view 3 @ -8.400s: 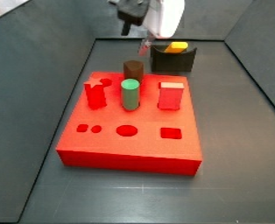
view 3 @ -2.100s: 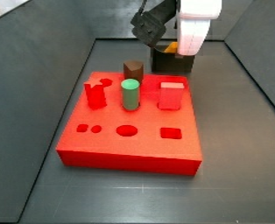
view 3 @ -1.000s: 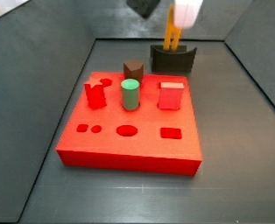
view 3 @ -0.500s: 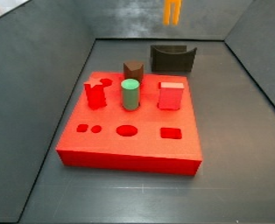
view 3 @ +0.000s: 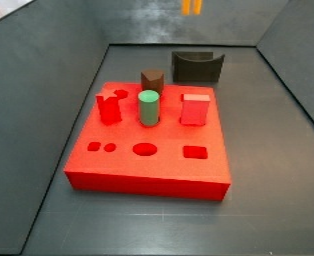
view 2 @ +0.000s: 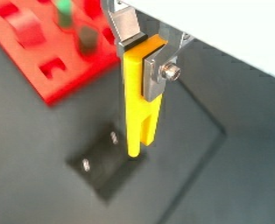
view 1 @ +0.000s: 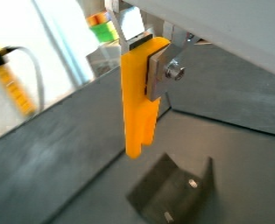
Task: Pick up the square-circle object. Move up. Rotate the square-circle object. Place the square-circle object on the fixture. Regrasp the square-circle object. Move to above the board. Insert the square-circle object.
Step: Move to above the board.
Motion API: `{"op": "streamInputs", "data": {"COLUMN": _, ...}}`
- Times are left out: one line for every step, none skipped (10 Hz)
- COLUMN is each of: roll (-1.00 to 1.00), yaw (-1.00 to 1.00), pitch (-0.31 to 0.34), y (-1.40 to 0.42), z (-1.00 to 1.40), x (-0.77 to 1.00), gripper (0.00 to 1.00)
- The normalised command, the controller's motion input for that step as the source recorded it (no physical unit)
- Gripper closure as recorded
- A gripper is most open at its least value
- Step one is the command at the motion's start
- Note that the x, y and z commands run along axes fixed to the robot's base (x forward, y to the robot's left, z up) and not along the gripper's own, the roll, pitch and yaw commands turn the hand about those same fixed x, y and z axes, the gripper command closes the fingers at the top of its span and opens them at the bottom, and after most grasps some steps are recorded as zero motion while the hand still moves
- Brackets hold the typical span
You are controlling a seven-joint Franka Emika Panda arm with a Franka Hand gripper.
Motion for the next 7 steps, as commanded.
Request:
{"op": "streamInputs", "data": {"roll": -0.28, "yaw": 1.0, "pitch": 0.081, "y": -1.0, "z": 0.29, "x": -0.36, "gripper": 1.0}}
{"op": "streamInputs", "data": {"roll": -0.28, "yaw": 1.0, "pitch": 0.071, "y": -1.0, "z": 0.28, "x": -0.35, "gripper": 1.0}}
{"op": "streamInputs", "data": {"roll": -0.28, "yaw": 1.0, "pitch": 0.045, "y": -1.0, "z": 0.29, "x": -0.34, "gripper": 1.0}}
{"op": "streamInputs", "data": {"roll": -0.27, "yaw": 1.0, "pitch": 0.029, "y": -1.0, "z": 0.3, "x": -0.34, "gripper": 1.0}}
{"op": "streamInputs", "data": {"roll": -0.27, "yaw": 1.0, "pitch": 0.012, "y": -1.0, "z": 0.3, "x": -0.34, "gripper": 1.0}}
{"op": "streamInputs", "data": {"roll": -0.26, "yaw": 1.0, "pitch": -0.009, "y": -1.0, "z": 0.31, "x": -0.33, "gripper": 1.0}}
{"op": "streamInputs", "data": {"roll": -0.25, "yaw": 1.0, "pitch": -0.024, "y": -1.0, "z": 0.32, "x": -0.32, "gripper": 1.0}}
